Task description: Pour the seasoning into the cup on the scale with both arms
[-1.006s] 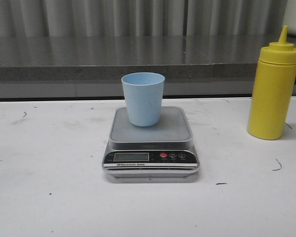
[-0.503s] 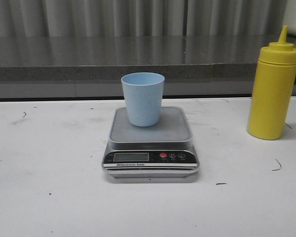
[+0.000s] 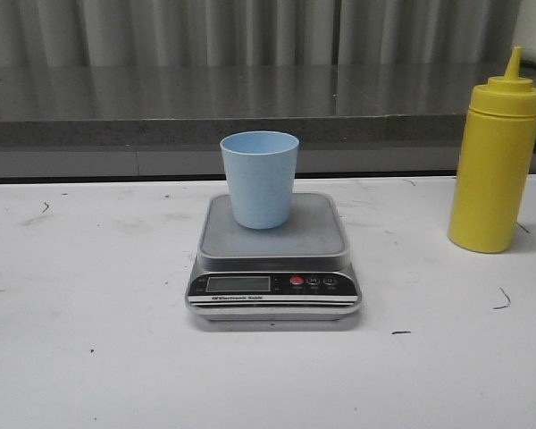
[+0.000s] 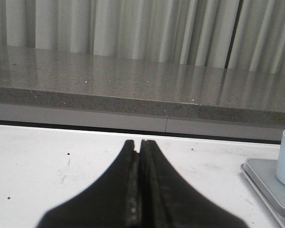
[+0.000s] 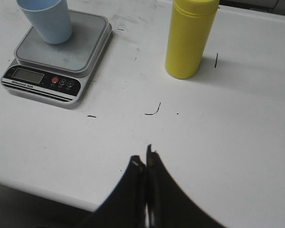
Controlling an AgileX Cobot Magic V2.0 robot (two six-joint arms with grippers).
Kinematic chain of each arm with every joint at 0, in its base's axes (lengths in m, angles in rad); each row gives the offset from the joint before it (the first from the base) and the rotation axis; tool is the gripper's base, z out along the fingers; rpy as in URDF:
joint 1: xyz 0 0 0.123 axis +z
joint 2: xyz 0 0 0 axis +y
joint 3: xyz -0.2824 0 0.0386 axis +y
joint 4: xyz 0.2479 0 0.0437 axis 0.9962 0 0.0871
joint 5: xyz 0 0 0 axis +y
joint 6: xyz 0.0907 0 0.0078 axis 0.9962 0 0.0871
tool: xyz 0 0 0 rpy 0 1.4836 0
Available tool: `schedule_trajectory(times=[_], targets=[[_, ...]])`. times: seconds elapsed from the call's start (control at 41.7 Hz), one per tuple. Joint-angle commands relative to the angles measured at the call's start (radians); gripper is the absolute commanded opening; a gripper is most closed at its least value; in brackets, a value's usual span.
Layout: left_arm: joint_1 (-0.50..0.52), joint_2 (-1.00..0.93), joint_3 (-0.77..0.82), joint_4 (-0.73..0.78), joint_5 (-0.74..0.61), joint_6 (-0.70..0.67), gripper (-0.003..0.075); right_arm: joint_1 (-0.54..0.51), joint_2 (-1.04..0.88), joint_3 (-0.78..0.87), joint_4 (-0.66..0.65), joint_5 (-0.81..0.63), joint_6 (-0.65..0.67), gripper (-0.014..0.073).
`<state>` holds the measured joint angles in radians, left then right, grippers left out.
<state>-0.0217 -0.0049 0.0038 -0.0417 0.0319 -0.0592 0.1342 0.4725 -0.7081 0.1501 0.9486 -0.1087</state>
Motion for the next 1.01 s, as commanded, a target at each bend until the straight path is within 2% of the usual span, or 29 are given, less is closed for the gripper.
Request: schedule_trajectory(times=[0.0, 0.527, 0.599, 0.695, 0.982], targets=[[0.001, -0.018, 0.025, 0.001, -0.079, -0.003, -0.0020, 0.003, 0.004, -0.029, 0.004, -0.065, 0.001, -0.0117], [0.001, -0.018, 0.025, 0.001, -0.079, -0.003, -0.0020, 0.003, -0.005, -0.021, 0.004, -0.072, 0.001, -0.0117], [0.001, -0.018, 0.025, 0.001, -0.079, -0.003, -0.0020, -0.008, -0.029, 0.009, -0.030, -0.089, 0.000, -0.0117], [0.001, -0.018, 0.025, 0.001, -0.079, -0.003, -0.0020, -0.030, -0.092, 0.092, -0.087, -0.201, -0.001, -0.0117], [0.001, -0.016, 0.025, 0.001, -0.079, -0.003, -0.0020, -0.072, -0.379, 0.496, -0.090, -0.678, -0.069, -0.0117]])
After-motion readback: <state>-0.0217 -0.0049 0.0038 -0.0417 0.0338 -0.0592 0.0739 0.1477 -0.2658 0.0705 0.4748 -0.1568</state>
